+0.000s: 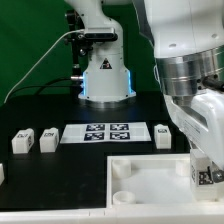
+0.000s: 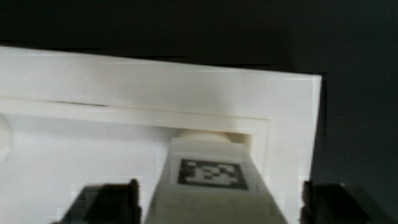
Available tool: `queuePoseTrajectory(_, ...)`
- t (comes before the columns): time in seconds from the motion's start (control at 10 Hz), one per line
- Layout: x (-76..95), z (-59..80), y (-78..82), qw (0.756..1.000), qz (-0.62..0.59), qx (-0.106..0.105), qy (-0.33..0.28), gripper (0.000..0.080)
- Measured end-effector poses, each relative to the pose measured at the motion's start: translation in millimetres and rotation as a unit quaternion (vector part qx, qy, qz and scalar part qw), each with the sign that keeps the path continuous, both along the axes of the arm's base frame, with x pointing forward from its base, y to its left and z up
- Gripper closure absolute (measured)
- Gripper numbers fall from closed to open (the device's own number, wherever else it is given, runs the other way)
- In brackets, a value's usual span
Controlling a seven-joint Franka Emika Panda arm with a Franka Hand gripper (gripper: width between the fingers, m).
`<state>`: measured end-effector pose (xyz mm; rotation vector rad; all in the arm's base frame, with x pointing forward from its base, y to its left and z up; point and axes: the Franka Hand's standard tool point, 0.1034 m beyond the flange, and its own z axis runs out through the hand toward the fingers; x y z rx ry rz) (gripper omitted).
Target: Assemble one leg
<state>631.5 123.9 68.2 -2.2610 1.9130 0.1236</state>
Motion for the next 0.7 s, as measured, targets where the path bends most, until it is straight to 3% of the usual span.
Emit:
queuePoseTrajectory(0.1,-0.5,0.0,0.3,0.998,0.061,-0.004,-0.011,0.0248)
queuePoseTrajectory(0.2,-0.4,1.9,0.4,0.988,0.151,-0.011,-0.027,0.0181)
queuePoseTrajectory(0.3,-1.0,4.5,0.9,0.965,0.259,-0.022,-0.044,0.0155)
queuePoseTrajectory(0.7,0.0,3.4,-2.2,0.880,0.465,-0.038,-0.087,0.0151)
